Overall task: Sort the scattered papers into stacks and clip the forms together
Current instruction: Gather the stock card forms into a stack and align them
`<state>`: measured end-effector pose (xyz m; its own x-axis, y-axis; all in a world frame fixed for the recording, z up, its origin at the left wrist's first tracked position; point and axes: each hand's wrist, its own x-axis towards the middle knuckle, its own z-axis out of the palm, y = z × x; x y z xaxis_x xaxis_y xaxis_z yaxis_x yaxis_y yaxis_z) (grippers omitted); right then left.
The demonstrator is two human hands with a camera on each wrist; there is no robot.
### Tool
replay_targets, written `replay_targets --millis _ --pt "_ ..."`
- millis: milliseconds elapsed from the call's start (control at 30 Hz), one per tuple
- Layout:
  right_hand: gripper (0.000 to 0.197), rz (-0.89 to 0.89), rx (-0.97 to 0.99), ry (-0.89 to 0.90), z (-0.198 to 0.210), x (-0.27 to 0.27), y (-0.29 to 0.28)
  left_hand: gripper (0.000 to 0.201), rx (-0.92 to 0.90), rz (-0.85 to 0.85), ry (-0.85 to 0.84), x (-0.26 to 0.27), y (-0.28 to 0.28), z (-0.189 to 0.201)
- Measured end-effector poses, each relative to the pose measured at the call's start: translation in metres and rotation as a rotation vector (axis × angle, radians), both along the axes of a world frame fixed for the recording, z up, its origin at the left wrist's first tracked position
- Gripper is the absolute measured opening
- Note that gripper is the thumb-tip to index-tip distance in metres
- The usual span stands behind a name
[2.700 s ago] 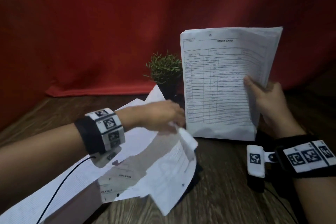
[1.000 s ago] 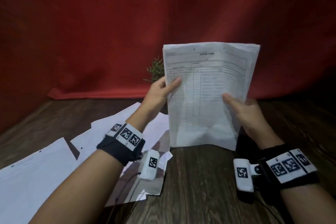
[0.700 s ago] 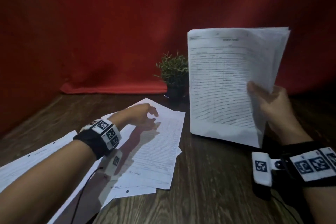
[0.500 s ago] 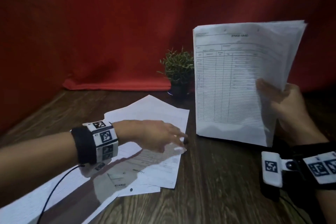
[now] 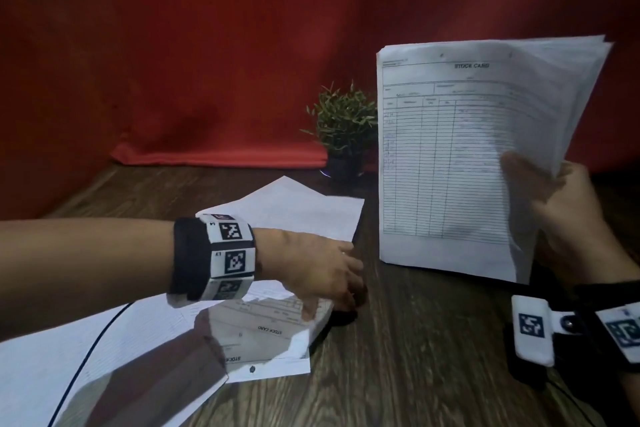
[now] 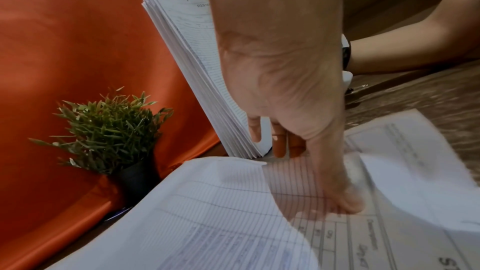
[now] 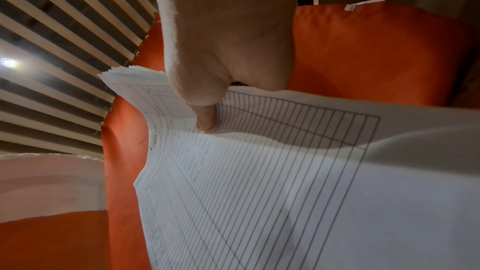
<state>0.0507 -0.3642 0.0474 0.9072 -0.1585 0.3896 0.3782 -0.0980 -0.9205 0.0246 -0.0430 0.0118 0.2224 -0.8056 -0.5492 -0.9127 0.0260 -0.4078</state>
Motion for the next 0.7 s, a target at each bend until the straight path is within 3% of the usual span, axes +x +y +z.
replay_targets --millis 100,267,333,400,500,600,700 --pt "0.018 -0.001 0.001 0.011 0.001 -0.001 0.000 0.022 -0.159 -0.045 -0.019 0.007 0.008 0.006" --pt "0.036 -0.037 -0.041 -0.021 -0.001 0.000 0.000 0.018 -0.242 0.119 -0.173 0.026 0.037 0.060" --pt "0.030 -0.056 -0.041 -0.008 -0.001 0.002 0.001 0.012 -0.198 0.209 -0.237 0.033 0.051 0.087" --pt "0.019 -0.051 -0.056 0.002 0.000 0.001 0.002 0.019 -0.095 0.315 -0.335 0.036 0.062 0.112" --pt "0.017 -0.062 -0.058 0.007 0.000 -0.002 0.004 0.024 0.023 0.432 -0.400 0.034 0.069 0.135" --pt "0.015 -0.042 -0.065 -0.013 0.001 -0.006 0.006 0.022 0.186 0.571 -0.306 0.026 0.064 0.118" --pt "0.013 -0.024 -0.030 0.009 0.003 -0.008 0.008 0.023 0.217 0.479 -0.195 0.014 0.056 0.075"
